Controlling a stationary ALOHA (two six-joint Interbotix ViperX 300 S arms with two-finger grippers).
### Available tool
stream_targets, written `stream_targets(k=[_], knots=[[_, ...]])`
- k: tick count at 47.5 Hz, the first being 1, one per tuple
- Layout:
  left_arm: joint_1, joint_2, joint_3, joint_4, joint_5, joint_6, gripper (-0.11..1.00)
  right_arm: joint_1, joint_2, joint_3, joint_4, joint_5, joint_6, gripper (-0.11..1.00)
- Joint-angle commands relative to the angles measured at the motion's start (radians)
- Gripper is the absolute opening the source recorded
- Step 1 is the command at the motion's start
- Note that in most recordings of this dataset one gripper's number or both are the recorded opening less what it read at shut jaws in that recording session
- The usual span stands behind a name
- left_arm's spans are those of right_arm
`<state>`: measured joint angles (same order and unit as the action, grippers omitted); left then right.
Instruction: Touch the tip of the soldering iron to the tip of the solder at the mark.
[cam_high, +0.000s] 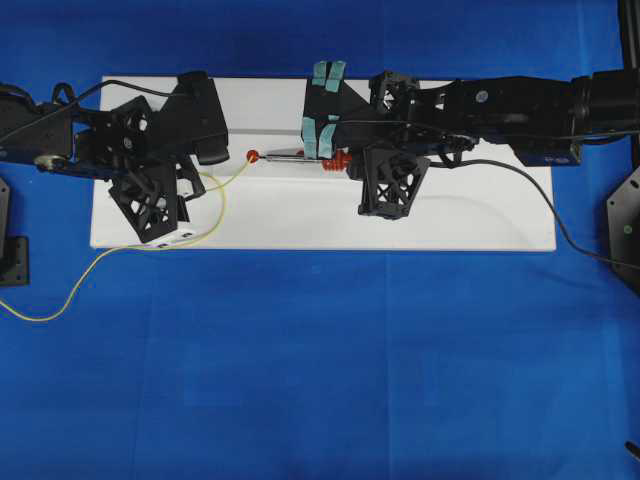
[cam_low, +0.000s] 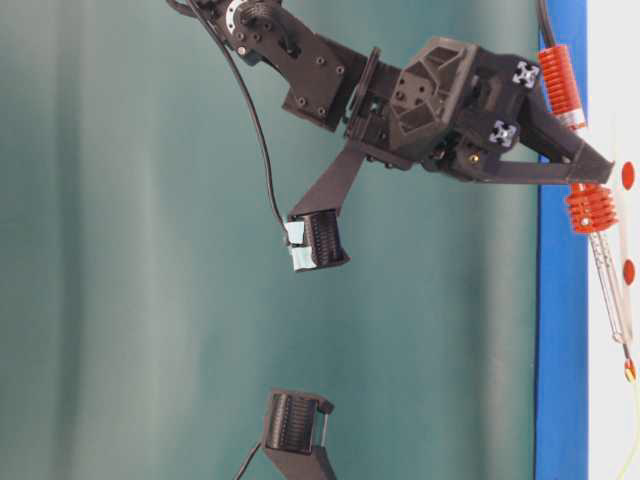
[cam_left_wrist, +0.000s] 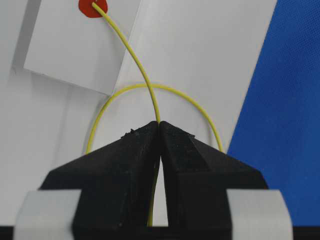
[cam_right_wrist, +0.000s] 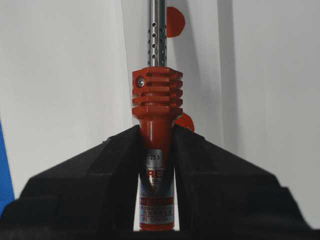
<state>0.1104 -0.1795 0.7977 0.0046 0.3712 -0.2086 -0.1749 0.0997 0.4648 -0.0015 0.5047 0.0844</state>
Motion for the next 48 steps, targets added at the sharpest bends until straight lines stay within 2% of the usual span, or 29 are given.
stream_targets(k=[1,15,34,40,48], knots=[[0.002,-0.009,-0.017,-0.002,-0.003,0.003,0.02,0.002,-0.011,-0.025,-0.003,-0.009,-0.002,0.06],[0.002,-0.040,-0.015,-0.002,0.009,0.015,0.02,0.002,-0.011,-0.025,-0.002,-0.009,0.000,0.06],[-0.005,-0.225,0.011,-0.002,0.143,0.011,0.02,0.002,-0.011,-0.025,-0.002,-0.009,0.002,0.06],[-0.011,-0.282,0.038,-0.002,0.143,0.009,0.02,0.002,-0.011,-0.025,-0.002,-0.009,0.002,0.06],[-0.015,-0.293,0.049,-0.002,0.153,0.006,0.02,0.002,-0.014,-0.025,-0.005,-0.005,0.002,0.06]])
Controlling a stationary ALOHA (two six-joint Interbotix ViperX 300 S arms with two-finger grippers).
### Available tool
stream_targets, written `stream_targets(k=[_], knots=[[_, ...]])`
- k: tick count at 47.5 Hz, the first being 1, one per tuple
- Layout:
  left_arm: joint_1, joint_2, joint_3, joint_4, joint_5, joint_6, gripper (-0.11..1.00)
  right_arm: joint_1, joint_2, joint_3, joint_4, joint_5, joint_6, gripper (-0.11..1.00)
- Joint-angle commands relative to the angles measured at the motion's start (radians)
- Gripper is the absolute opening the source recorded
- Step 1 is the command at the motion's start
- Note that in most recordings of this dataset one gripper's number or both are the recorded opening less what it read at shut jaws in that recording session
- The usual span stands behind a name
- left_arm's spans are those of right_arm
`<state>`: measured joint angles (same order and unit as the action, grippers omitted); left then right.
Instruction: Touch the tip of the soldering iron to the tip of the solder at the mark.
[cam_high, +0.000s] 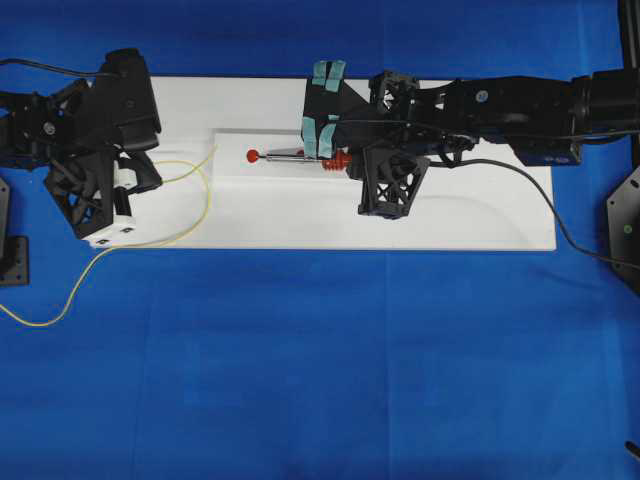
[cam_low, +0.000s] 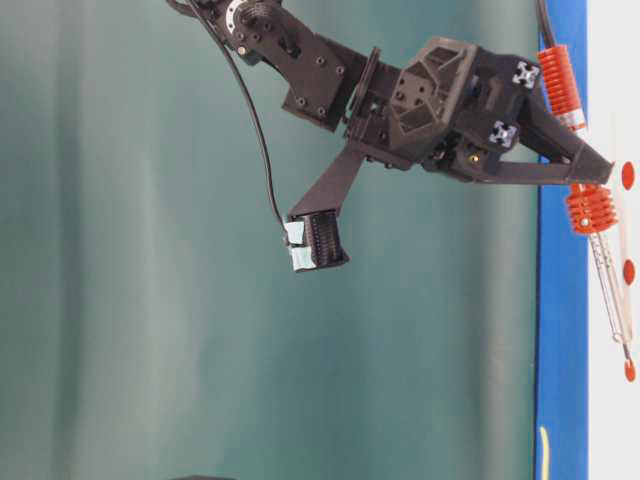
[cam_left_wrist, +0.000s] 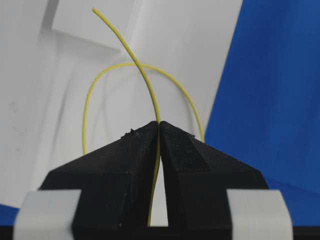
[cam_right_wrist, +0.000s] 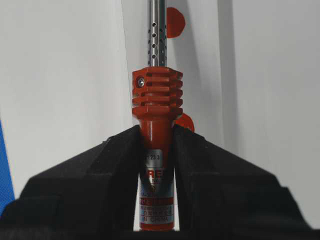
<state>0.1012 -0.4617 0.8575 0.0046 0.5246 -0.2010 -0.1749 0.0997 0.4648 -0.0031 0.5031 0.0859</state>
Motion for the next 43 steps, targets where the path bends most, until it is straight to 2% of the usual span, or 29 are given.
stream_targets(k=[1,12,21,32,43], knots=[[-0.008,-0.011,-0.012,-0.002,0.000,-0.002,0.02,0.002,-0.017,-0.025,-0.005,-0.002,0.000,0.06],[-0.008,-0.009,-0.014,-0.002,0.009,0.000,0.02,0.000,-0.112,0.000,-0.035,0.029,0.008,0.06],[-0.008,-0.008,-0.017,-0.002,0.011,-0.002,0.02,-0.012,-0.212,0.063,-0.060,0.060,0.011,0.06],[-0.008,0.002,-0.025,-0.002,0.009,-0.005,0.02,-0.020,-0.291,0.153,-0.061,0.061,0.014,0.06],[-0.008,0.057,-0.074,-0.002,0.011,-0.002,0.02,-0.020,-0.307,0.170,-0.066,0.061,0.015,0.06]])
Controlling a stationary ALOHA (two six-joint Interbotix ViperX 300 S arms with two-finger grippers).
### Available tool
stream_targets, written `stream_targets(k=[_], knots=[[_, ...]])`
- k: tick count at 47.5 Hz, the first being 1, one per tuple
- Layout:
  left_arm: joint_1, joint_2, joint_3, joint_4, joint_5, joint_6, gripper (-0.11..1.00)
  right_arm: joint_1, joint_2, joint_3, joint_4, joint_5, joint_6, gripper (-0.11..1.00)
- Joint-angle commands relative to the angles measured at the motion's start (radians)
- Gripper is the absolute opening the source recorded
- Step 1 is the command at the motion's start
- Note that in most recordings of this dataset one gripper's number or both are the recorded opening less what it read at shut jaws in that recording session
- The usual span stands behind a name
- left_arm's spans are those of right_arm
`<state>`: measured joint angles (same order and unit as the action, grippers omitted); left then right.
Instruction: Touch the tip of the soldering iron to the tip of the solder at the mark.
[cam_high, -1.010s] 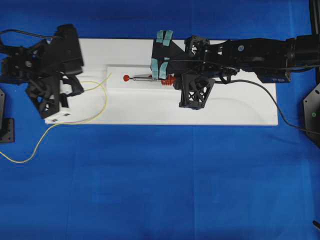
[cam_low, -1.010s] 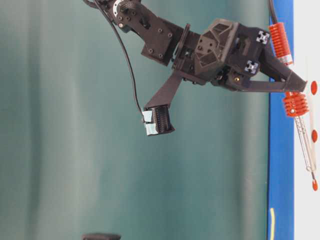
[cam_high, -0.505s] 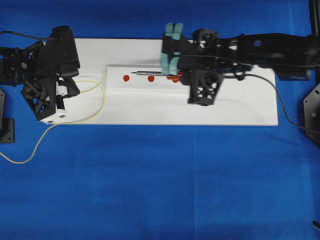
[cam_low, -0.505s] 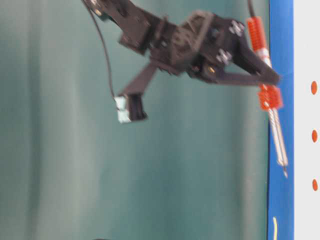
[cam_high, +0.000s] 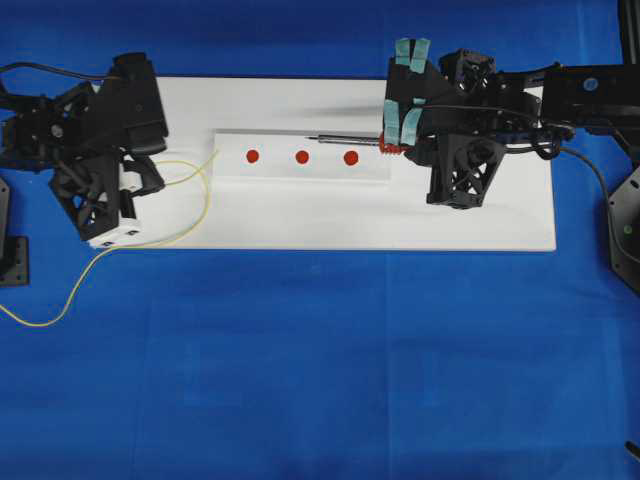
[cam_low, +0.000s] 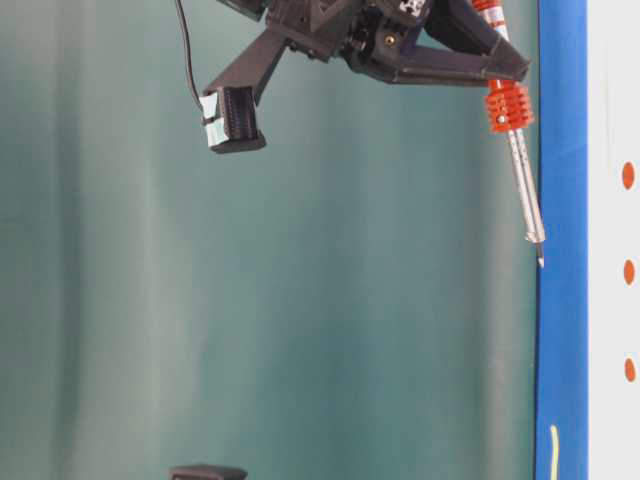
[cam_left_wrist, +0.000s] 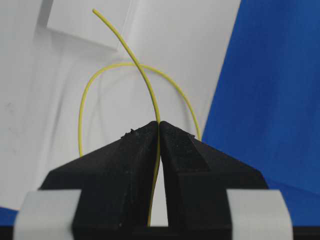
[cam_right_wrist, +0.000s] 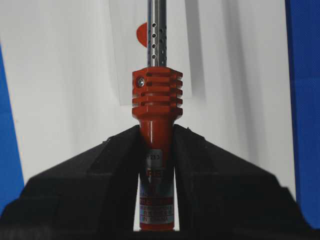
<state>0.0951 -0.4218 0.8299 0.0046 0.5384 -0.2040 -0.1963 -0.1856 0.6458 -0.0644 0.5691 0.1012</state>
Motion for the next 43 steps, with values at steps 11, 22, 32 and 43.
stream_targets(k=[11,22,32,43], knots=[[-0.002,0.118,-0.152,-0.002,-0.008,0.003,0.02,0.002,-0.021,-0.009,-0.012,-0.003,0.000,0.06],[0.005,0.255,-0.252,-0.002,-0.008,0.011,0.02,0.002,-0.021,-0.009,-0.015,-0.005,-0.002,0.06],[0.008,0.374,-0.318,-0.002,-0.005,0.012,0.02,0.000,-0.021,-0.008,-0.020,-0.005,-0.002,0.06],[0.011,0.414,-0.333,-0.002,-0.009,0.009,0.02,0.000,-0.021,-0.006,-0.025,-0.005,-0.002,0.06]])
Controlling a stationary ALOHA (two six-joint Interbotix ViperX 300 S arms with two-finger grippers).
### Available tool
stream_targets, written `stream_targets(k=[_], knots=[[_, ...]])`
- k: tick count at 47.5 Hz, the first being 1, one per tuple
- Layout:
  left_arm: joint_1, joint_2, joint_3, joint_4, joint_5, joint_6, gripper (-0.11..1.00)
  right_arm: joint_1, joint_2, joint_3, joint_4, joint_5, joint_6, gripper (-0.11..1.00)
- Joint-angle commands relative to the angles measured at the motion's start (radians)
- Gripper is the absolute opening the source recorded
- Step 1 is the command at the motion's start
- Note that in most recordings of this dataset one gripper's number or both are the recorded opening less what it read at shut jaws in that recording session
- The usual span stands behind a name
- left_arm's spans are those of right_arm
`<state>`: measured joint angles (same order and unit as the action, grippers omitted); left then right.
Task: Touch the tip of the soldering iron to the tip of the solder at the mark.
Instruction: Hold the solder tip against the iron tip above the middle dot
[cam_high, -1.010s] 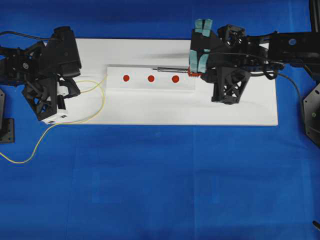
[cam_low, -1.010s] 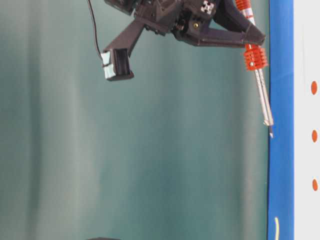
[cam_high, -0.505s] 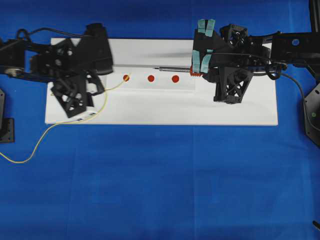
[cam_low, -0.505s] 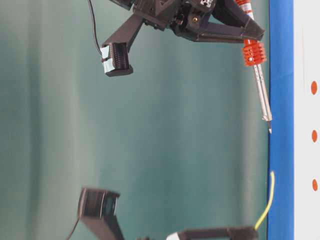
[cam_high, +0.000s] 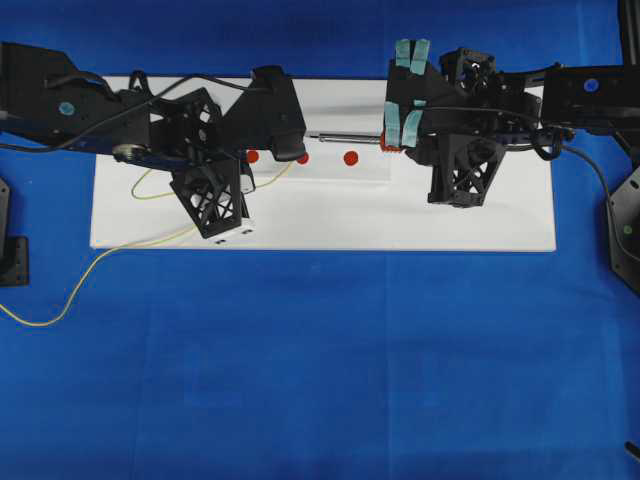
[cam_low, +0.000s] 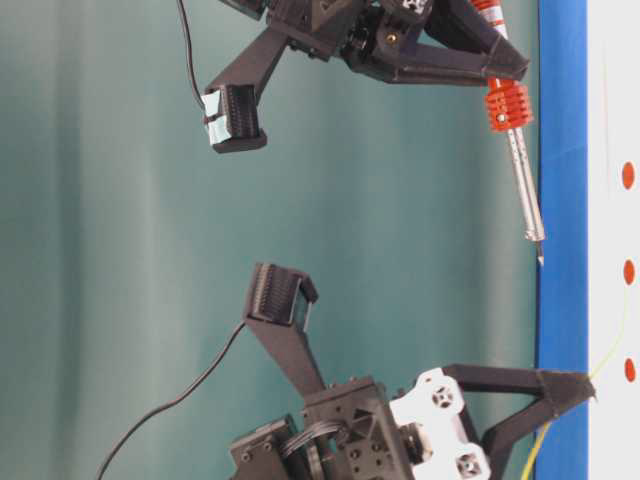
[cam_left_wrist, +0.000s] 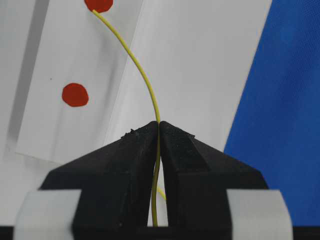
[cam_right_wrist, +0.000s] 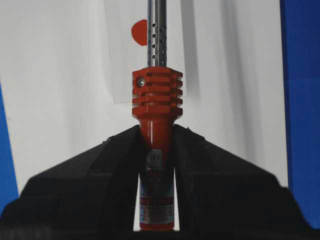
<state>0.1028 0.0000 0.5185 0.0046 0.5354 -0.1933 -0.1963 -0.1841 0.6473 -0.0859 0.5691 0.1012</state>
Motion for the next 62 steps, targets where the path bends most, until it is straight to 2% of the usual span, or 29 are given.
stream_targets(k=[1,32,62], knots=[[0.003,-0.005,-0.021,-0.002,-0.006,-0.002,0.02,0.002,-0.023,-0.008,-0.003,-0.005,-0.002,0.06],[0.002,0.035,-0.043,-0.002,-0.006,0.003,0.02,0.002,-0.017,0.008,-0.003,-0.021,0.003,0.06],[-0.009,0.034,-0.040,-0.002,0.000,0.005,0.02,0.002,0.100,-0.020,0.003,-0.061,0.003,0.06]])
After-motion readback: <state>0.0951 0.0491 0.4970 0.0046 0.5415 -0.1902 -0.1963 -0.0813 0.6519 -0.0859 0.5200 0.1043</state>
